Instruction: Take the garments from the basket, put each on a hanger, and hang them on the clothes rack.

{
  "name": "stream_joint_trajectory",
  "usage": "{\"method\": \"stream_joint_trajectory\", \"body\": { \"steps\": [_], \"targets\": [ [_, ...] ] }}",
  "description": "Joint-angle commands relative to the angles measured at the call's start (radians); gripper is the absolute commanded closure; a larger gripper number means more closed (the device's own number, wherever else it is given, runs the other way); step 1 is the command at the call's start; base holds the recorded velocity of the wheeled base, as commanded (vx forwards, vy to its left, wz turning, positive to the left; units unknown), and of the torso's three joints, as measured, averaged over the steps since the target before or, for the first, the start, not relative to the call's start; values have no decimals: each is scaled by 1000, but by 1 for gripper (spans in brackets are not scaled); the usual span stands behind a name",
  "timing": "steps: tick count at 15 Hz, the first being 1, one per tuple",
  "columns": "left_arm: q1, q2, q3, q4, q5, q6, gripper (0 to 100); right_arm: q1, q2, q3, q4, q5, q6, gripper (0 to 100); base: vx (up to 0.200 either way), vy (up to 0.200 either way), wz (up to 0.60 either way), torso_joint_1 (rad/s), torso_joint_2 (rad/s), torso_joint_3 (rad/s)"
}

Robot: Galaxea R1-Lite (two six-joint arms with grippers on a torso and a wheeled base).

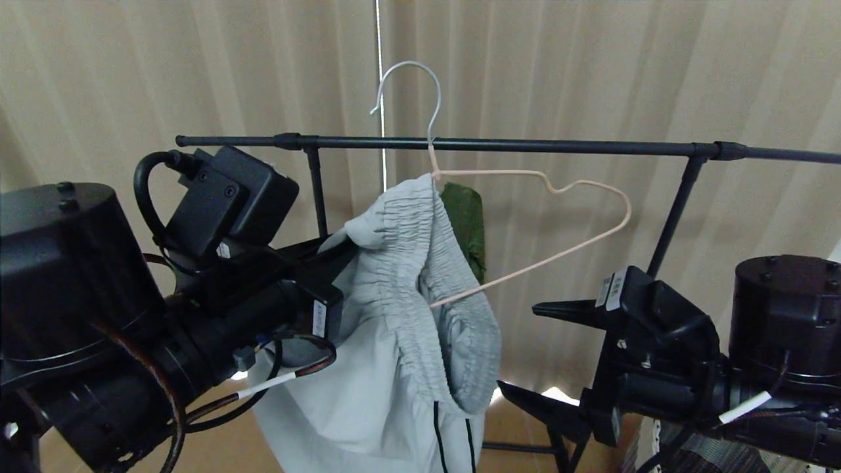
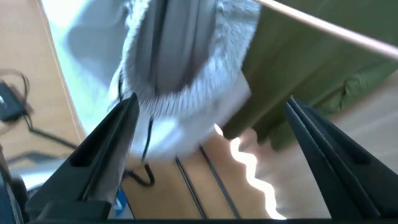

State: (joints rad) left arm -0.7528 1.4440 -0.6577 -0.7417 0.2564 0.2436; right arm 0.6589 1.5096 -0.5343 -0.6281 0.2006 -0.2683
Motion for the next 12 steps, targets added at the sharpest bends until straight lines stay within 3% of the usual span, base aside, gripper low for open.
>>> {"method": "stream_joint_trajectory", "body": {
  "steps": [1,6,7,12],
  "targets": [
    [-7,-4,0,-8,0,0,100,4,67,0,-58,-12,8,0,0,0,0,0,0,0],
    [-53,-19,0,-33,0,6,100,2,132,0,-131,-83,8,0,0,0,0,0,0,0],
    [-53,-22,-2,-33,1,8,100,2,129,3,-131,-83,8,100,0,0,0,0,0,0],
    [-19,-19,10,-33,6,13,100,-33,98,28,-133,-136,8,100,0,0,0,0,0,0]
  ]
}}
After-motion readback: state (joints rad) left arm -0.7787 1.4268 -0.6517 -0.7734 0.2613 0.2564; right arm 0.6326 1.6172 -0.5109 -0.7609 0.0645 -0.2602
